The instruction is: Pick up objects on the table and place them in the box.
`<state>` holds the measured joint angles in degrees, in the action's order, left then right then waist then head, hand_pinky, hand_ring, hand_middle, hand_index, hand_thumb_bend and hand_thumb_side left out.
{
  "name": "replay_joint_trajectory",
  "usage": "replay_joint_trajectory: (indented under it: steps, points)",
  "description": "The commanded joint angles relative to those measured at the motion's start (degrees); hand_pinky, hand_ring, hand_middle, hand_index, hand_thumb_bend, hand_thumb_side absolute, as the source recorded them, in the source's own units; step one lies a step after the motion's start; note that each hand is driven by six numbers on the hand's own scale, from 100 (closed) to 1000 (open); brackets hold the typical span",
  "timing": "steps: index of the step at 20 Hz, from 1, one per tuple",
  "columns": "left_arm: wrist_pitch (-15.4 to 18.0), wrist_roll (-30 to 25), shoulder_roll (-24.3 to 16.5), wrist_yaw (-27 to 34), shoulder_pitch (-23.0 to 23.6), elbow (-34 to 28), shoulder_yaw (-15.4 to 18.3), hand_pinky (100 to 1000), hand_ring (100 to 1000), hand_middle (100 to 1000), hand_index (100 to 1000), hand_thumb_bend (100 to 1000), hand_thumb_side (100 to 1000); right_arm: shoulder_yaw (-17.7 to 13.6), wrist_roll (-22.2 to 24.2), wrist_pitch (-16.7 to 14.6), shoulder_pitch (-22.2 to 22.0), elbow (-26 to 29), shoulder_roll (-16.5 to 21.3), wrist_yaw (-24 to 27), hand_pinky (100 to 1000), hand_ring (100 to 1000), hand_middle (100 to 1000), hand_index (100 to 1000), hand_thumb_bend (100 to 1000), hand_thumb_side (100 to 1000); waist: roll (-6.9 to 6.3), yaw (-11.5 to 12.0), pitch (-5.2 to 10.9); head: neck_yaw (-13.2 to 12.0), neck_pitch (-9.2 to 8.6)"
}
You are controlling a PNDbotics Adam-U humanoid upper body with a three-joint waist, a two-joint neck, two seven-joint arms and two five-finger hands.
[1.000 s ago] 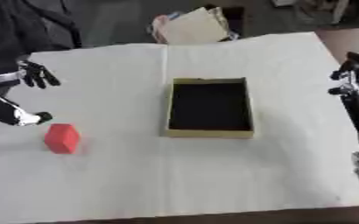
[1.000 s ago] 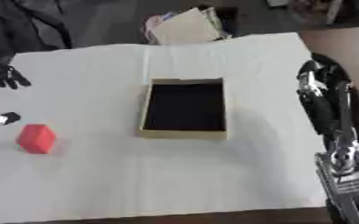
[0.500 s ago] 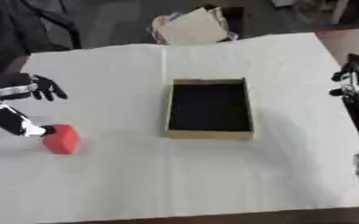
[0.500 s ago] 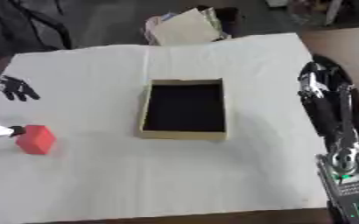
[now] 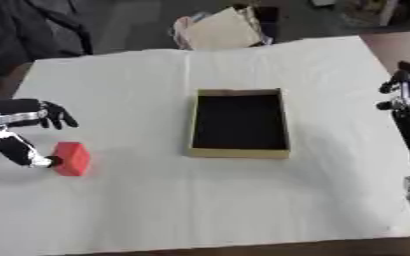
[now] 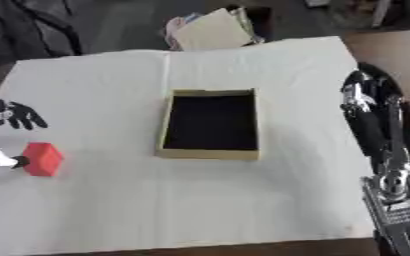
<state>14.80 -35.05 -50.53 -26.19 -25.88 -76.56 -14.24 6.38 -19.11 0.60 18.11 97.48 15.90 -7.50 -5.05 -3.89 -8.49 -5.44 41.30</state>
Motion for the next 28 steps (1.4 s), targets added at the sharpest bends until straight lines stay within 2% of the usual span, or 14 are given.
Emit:
replay_joint_trajectory:
  steps: [1, 10, 14, 16, 17, 19, 23, 28]
  points:
    - [0.67, 0.52, -0.65, -1.38, -1.32, 1.25, 0.18, 758, 784, 800, 873, 416, 214, -0.24, -0.01, -0.19, 0.64, 1.26, 0.69, 0.24, 572, 749, 532, 858, 100, 723, 0.08, -0.01, 0.61, -0.19, -0.39]
    - [1.82, 0.51, 1.34, -4.05, -2.12, 4.83, -0.38, 752, 776, 794, 870, 420, 203, -0.2, -0.04, -0.24, 0.66, 1.29, 0.64, 0.35, 572, 749, 532, 858, 100, 723, 0.06, -0.06, 0.45, -0.24, -0.43]
    - [2.39, -0.09, 1.93, -4.77, -2.35, 5.85, -0.58, 744, 757, 762, 847, 402, 176, -0.15, 0.0, -0.21, 0.73, 1.28, 0.67, 0.39, 572, 749, 532, 858, 100, 723, 0.1, -0.08, 0.35, -0.28, -0.42]
    - [2.61, -0.18, 2.02, -4.92, -2.44, 5.95, -0.47, 727, 712, 686, 792, 338, 100, -0.16, 0.0, -0.19, 0.77, 1.27, 0.69, 0.4, 572, 749, 532, 858, 100, 722, 0.12, -0.07, 0.33, -0.23, -0.43]
    - [2.66, -0.03, 2.01, -4.99, -2.5, 5.87, -0.33, 723, 688, 648, 767, 307, 100, -0.14, 0.01, -0.19, 0.77, 1.27, 0.7, 0.4, 572, 749, 532, 858, 100, 722, 0.11, -0.05, 0.33, -0.21, -0.42]
    - [2.67, 0.44, 1.93, -5.0, -2.66, 5.38, 0.03, 715, 662, 606, 735, 275, 100, -0.13, 0.04, -0.18, 0.77, 1.26, 0.71, 0.39, 572, 749, 531, 858, 100, 722, 0.08, -0.01, 0.34, -0.18, -0.44]
    - [2.45, 1.45, 1.56, -3.43, -3.82, 2.43, 1.27, 709, 644, 585, 718, 258, 100, -0.09, 0.05, -0.2, 0.74, 1.27, 0.74, 0.36, 572, 749, 531, 858, 100, 722, 0.0, 0.09, 0.43, -0.02, -0.47]
    - [2.12, 1.17, 1.9, -1.38, -9.79, -2.43, 1.39, 709, 640, 583, 718, 252, 100, 0.18, 0.3, -0.22, 0.68, 1.23, 0.69, 0.38, 572, 749, 532, 858, 100, 721, -0.05, 0.24, 0.71, -0.21, -0.21]
